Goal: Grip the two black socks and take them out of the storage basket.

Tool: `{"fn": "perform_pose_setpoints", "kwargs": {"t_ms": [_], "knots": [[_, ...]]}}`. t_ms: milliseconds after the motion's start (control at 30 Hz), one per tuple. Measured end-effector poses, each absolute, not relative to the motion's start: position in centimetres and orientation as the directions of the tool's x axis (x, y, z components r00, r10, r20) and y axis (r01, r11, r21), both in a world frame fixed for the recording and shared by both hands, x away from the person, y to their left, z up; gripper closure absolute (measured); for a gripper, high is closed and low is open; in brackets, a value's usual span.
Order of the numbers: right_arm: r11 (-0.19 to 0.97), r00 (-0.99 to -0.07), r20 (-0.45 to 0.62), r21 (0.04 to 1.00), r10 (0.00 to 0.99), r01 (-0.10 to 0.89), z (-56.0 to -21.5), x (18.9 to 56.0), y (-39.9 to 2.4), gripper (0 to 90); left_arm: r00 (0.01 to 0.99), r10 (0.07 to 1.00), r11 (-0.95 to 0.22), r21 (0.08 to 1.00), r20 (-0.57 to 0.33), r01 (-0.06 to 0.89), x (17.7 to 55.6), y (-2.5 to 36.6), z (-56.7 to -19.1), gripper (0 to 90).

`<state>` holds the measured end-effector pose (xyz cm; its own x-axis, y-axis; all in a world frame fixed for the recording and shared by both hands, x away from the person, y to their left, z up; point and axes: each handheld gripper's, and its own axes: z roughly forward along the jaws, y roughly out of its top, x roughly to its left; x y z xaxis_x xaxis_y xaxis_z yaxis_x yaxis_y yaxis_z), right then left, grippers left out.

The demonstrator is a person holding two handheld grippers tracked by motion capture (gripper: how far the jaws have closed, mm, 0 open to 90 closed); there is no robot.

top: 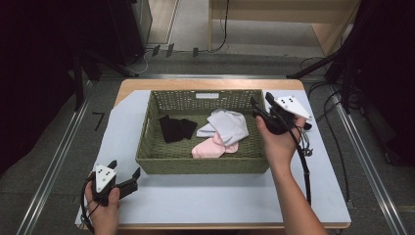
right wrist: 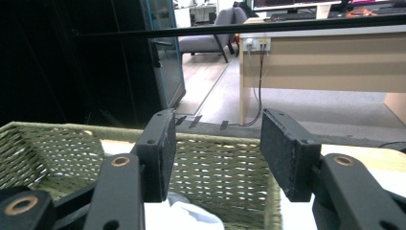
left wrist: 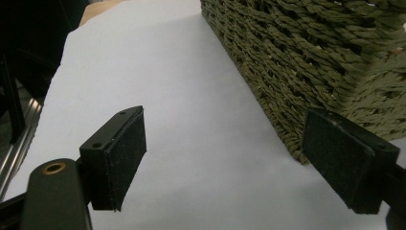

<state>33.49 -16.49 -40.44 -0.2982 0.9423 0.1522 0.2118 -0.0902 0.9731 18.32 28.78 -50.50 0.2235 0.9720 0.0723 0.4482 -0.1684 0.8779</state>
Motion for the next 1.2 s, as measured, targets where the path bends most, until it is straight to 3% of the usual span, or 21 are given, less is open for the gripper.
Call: {"fn": "perform_pose_setpoints", "kwargs": {"t_ms": [400, 667, 1200], "knots": [[-0.075, -0.355, 0.181, 0.954, 0.917, 0.292, -41.8, 35.1, -13.7, 47.9, 0.224, 0.972, -0.17, 0.878, 0.074, 0.448, 18.3, 28.8, -50.5, 17.1], [-0.019, -0.445, 0.184, 0.937, 0.877, 0.35, -42.0, 35.5, -10.7, 51.0, 0.224, 0.972, -0.171, 0.877, 0.075, 0.449, 18.3, 28.8, -50.5, 17.1], [0.247, -0.627, 0.135, 0.841, 0.767, 0.482, -43.6, 36.8, -1.6, 47.8, 0.225, 0.972, -0.165, 0.876, 0.067, 0.453, 18.4, 28.8, -50.5, 17.1]]}}
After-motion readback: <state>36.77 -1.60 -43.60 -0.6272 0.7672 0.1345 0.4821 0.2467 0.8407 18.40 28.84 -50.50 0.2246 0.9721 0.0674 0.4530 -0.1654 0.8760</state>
